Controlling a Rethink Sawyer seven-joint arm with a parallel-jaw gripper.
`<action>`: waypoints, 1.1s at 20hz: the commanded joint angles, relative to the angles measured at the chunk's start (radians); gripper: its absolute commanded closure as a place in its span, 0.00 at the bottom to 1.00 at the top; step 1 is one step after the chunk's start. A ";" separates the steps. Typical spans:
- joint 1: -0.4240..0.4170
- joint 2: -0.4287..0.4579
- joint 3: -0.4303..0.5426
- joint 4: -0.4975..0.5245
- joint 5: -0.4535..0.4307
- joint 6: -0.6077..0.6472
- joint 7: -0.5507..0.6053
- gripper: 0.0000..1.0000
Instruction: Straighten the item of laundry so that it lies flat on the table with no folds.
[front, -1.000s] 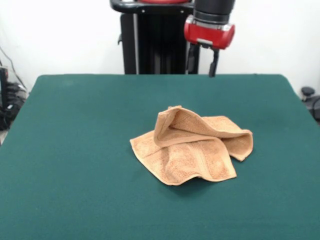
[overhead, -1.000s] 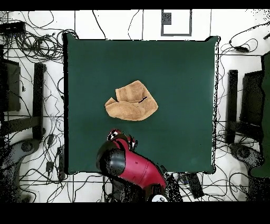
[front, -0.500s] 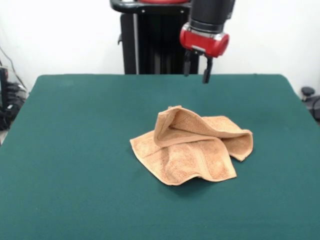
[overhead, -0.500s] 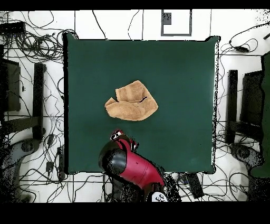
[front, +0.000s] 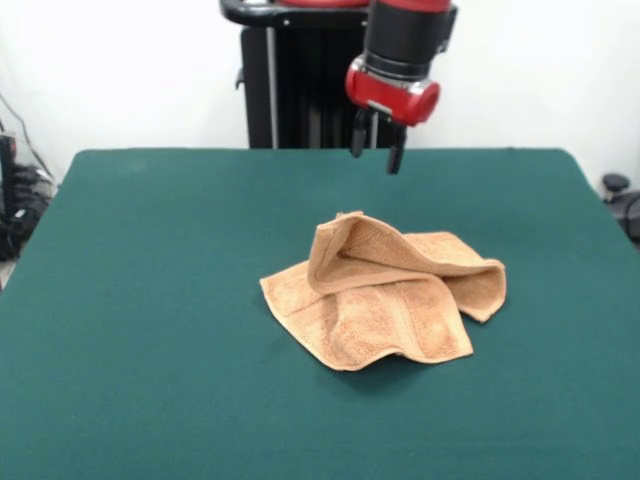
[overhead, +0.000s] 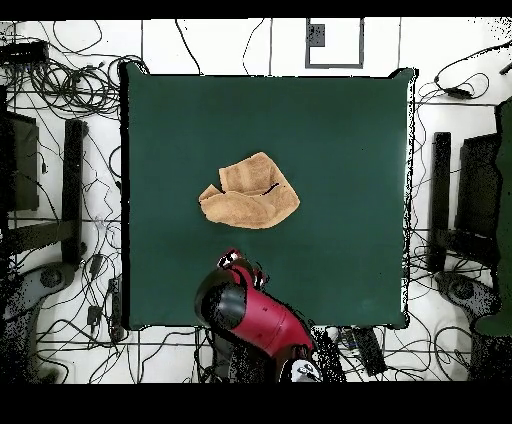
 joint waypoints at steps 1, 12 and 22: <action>0.002 0.053 0.027 -0.047 0.064 -0.034 0.245 0.00; -0.027 0.083 0.037 -0.120 0.057 -0.005 0.205 0.00; 0.001 0.074 -0.009 -0.205 0.064 0.094 0.170 0.00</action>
